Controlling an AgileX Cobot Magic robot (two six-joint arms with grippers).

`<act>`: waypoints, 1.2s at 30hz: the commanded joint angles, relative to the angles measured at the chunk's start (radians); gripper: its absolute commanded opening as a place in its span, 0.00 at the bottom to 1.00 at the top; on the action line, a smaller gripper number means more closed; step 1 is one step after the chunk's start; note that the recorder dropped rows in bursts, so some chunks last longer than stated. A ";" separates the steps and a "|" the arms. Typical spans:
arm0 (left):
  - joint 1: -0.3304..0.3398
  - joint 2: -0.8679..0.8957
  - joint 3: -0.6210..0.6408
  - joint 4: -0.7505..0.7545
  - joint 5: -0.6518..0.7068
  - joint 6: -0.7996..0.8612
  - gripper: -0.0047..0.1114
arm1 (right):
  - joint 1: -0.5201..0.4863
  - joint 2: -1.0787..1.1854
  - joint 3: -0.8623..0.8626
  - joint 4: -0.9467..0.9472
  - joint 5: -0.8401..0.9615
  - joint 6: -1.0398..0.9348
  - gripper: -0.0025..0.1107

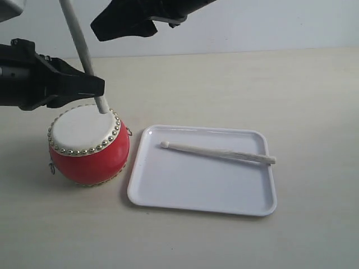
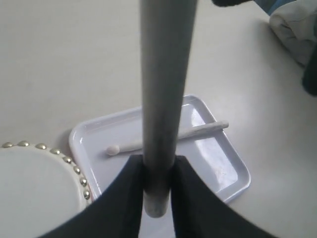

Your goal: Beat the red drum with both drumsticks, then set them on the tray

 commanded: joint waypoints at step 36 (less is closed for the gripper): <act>0.004 0.035 0.001 -0.344 0.183 0.287 0.36 | -0.007 0.045 -0.030 0.084 -0.035 0.048 0.02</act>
